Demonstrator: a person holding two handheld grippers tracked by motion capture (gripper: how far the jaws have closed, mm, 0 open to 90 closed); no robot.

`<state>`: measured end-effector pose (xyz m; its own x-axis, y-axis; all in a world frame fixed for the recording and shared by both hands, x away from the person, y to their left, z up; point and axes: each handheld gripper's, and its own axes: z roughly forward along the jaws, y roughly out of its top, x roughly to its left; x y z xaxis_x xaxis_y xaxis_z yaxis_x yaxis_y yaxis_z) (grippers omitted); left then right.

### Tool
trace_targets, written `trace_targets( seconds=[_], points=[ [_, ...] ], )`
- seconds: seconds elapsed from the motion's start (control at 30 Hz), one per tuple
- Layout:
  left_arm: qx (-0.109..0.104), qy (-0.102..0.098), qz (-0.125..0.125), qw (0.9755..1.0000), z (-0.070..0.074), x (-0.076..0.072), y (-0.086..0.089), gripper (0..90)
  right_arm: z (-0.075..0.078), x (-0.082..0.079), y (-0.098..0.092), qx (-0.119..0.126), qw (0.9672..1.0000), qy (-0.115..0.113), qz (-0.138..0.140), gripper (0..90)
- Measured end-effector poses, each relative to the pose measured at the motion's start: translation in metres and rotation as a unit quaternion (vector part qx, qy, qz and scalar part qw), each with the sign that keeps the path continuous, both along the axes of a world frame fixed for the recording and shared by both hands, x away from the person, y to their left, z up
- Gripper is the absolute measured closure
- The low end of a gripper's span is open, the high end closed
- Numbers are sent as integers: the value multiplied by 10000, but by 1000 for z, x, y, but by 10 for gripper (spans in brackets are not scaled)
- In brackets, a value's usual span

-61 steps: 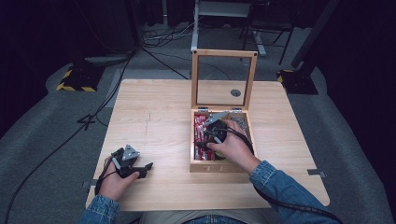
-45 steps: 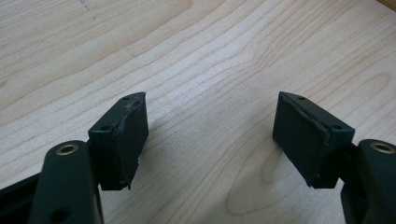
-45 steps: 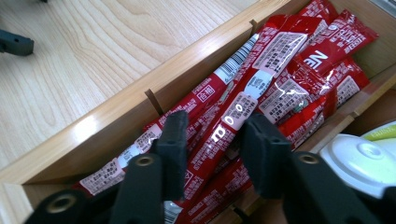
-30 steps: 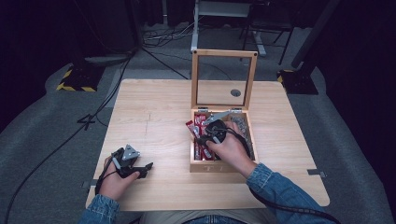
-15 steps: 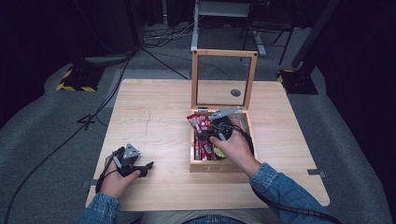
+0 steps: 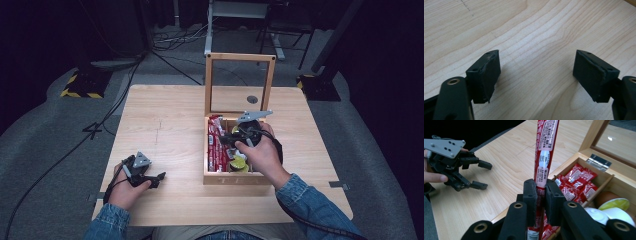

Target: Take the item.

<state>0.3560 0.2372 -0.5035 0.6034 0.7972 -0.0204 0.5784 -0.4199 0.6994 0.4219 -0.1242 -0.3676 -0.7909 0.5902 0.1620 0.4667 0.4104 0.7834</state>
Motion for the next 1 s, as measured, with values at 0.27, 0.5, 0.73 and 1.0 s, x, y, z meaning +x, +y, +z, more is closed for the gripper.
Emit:
trace_targets(
  seconds=[0.27,0.5,0.73,1.0],
  points=[
    [45,60,-82,9999,0,7,-1,142,9,-4,-25,149,9997,-112,-150,805],
    [37,42,-38,10000,0,8,-1,140,18,-8,-53,262,9987,-196,-402,805],
    [44,44,-33,10000,0,8,-1,139,25,-8,-81,306,9971,-271,-649,804],
    [44,47,-34,10000,0,9,-1,139,30,-8,-109,245,9952,-349,-882,804]
  ],
)
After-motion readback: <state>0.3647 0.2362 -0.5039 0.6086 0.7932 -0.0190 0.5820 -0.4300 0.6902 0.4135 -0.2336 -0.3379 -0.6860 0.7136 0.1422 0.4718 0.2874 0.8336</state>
